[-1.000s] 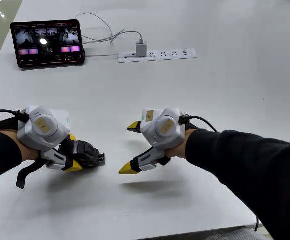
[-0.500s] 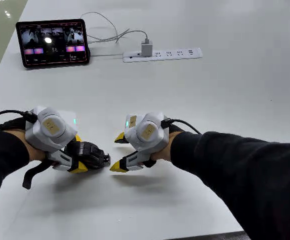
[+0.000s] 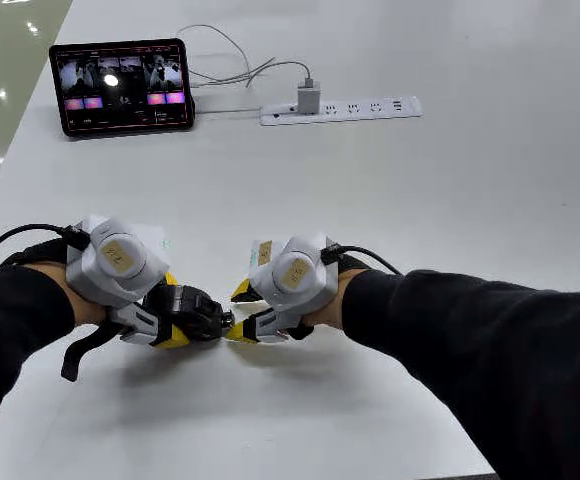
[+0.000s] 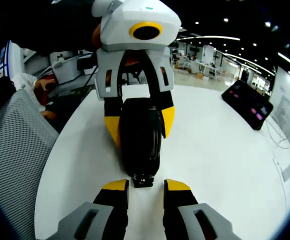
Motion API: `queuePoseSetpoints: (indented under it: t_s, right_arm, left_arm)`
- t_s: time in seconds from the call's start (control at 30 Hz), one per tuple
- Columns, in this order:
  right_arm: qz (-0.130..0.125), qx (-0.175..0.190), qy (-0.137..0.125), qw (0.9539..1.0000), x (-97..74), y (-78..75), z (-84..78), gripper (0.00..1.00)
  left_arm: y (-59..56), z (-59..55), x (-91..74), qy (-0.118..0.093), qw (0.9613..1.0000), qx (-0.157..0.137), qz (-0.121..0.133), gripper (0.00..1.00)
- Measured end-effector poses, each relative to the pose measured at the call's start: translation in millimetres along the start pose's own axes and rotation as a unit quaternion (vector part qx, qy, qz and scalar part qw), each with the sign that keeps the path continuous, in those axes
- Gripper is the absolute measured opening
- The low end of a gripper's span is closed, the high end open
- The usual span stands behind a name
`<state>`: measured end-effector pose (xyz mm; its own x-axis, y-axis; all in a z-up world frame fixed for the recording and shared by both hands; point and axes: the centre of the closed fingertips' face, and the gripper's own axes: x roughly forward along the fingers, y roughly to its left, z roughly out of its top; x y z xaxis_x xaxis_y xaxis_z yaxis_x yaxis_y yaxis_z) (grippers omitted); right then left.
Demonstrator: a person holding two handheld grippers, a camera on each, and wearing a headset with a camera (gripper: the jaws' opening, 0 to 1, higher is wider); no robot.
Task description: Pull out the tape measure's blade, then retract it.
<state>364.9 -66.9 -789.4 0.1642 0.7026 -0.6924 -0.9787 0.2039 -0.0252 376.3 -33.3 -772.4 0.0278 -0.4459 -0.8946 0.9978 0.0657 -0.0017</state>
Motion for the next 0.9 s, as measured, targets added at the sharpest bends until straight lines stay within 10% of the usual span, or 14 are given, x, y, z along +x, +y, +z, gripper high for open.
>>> queuePoseSetpoints:
  t_s: [0.9]
  right_arm:
    - [0.011,-0.01,0.01,0.9998,0.5,-1.6,-3.1,0.07]
  left_arm:
    - [0.8,-0.2,-1.7,-0.002,1.0,-0.008,0.001,0.33]
